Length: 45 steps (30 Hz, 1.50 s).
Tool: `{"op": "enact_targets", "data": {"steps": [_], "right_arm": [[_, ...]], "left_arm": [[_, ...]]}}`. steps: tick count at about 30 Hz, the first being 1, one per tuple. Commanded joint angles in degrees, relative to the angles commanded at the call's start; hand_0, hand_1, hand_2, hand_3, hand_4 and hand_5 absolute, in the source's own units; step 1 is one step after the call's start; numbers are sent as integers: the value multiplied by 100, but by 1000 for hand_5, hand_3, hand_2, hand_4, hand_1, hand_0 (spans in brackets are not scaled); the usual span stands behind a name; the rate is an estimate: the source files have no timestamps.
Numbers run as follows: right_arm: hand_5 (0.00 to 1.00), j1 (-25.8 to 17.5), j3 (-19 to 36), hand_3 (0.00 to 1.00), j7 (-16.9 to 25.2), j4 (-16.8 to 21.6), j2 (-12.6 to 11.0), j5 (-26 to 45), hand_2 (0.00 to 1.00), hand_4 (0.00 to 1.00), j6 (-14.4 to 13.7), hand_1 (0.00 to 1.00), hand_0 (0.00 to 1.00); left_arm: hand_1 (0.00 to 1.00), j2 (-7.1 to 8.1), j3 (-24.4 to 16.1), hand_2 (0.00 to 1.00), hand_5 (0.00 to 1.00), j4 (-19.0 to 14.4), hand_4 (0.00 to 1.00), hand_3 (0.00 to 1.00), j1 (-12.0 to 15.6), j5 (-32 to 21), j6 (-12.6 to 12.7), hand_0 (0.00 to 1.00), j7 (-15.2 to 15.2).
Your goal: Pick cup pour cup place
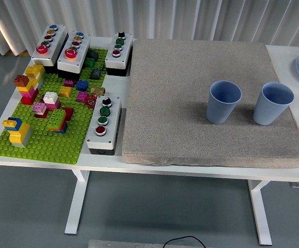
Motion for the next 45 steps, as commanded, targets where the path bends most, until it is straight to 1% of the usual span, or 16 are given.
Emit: {"op": "enact_targets", "data": {"steps": [3, 5, 6, 8, 10, 15, 24, 35, 36, 37, 45], "right_arm": [[381, -52, -11, 913, -58, -98, 61, -144, 926, 821, 169, 859, 901], [381, -79, -41, 913, -99, -176, 124, -306, 926, 821, 333, 859, 901], [315, -82, -54, 957, -107, -192, 141, -355, 960, 831, 367, 884, 916], [315, -83, -72, 957, -118, -214, 165, -421, 960, 831, 406, 884, 916], [315, -57, -99, 957, -83, -307, 247, -541, 960, 831, 391, 884, 916], [299, 4, -140, 950, -71, -454, 363, -592, 959, 827, 386, 884, 911], [311, 105, -116, 949, -79, -602, 478, -616, 958, 831, 404, 882, 912], [294, 234, -170, 954, 43, -998, 634, -733, 956, 837, 359, 882, 913], [294, 240, -171, 954, 52, -1036, 654, -743, 956, 837, 351, 882, 913], [269, 246, -173, 952, 64, -1085, 687, -756, 955, 837, 344, 881, 917], [263, 333, -187, 950, 130, -1269, 893, -884, 953, 833, 290, 880, 921]], "left_arm": [[783, -6, 5, 824, 932, 0, 510, 681, 9, 0, -1, 731, 1], [783, -9, 7, 824, 932, 0, 510, 681, 18, 1, -2, 731, 4], [783, -10, 1, 825, 933, 0, 510, 680, 21, 10, -2, 731, 6], [783, -11, -11, 825, 933, 0, 510, 680, 24, 28, -3, 731, 9], [783, -13, 39, 825, 933, 0, 510, 680, 21, -23, -4, 731, -1], [782, -19, 74, 825, 933, 0, 510, 681, 12, -54, -5, 731, -4], [783, -39, 120, 825, 937, 0, 512, 680, -8, -97, -9, 731, -4], [782, -75, 198, 825, 937, 0, 513, 681, -27, -169, -16, 731, -2], [782, -78, 200, 825, 937, 0, 513, 681, -27, -169, -16, 731, -1], [782, -83, 201, 825, 937, 0, 513, 680, -26, -169, -17, 731, 2], [782, -108, 177, 823, 937, 0, 513, 680, -37, -138, -16, 731, 20]]}}
